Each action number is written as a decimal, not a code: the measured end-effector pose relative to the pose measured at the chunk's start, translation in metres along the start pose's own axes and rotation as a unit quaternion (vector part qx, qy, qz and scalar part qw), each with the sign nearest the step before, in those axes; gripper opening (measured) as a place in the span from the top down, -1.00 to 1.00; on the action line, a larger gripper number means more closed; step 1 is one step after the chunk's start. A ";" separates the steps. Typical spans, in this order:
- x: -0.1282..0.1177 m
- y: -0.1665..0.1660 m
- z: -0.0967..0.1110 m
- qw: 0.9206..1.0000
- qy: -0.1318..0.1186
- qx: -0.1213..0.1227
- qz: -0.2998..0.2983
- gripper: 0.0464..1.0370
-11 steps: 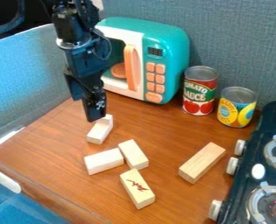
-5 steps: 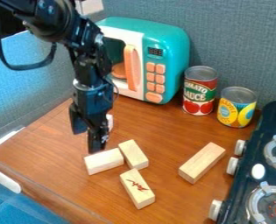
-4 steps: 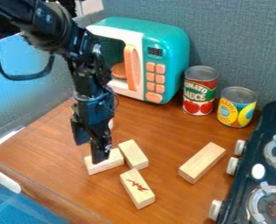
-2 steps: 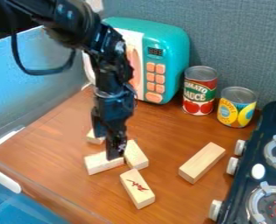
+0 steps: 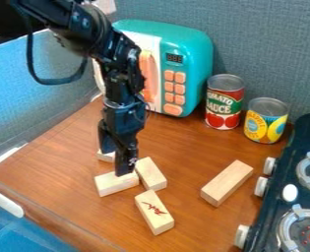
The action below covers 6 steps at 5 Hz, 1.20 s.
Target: Put the rectangular block on top of the other rectangular block
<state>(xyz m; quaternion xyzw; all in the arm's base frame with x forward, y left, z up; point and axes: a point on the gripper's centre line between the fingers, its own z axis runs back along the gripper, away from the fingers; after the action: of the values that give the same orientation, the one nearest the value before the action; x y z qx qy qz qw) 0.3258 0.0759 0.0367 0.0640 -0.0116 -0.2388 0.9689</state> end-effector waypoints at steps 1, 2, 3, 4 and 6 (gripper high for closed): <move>-0.002 0.000 -0.003 1.000 0.006 -0.006 0.006 -0.93; -0.004 -0.006 -0.006 1.000 0.002 -0.015 0.010 -0.93; -0.007 -0.016 -0.005 0.999 -0.004 -0.035 0.002 -0.93; -0.008 -0.017 -0.002 0.999 -0.002 -0.040 -0.002 -0.93; -0.003 -0.009 -0.026 0.999 0.036 -0.031 0.004 -0.93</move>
<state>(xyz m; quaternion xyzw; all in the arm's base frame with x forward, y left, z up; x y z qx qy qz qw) 0.3199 0.0724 0.0102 0.0424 0.0303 -0.2324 0.9712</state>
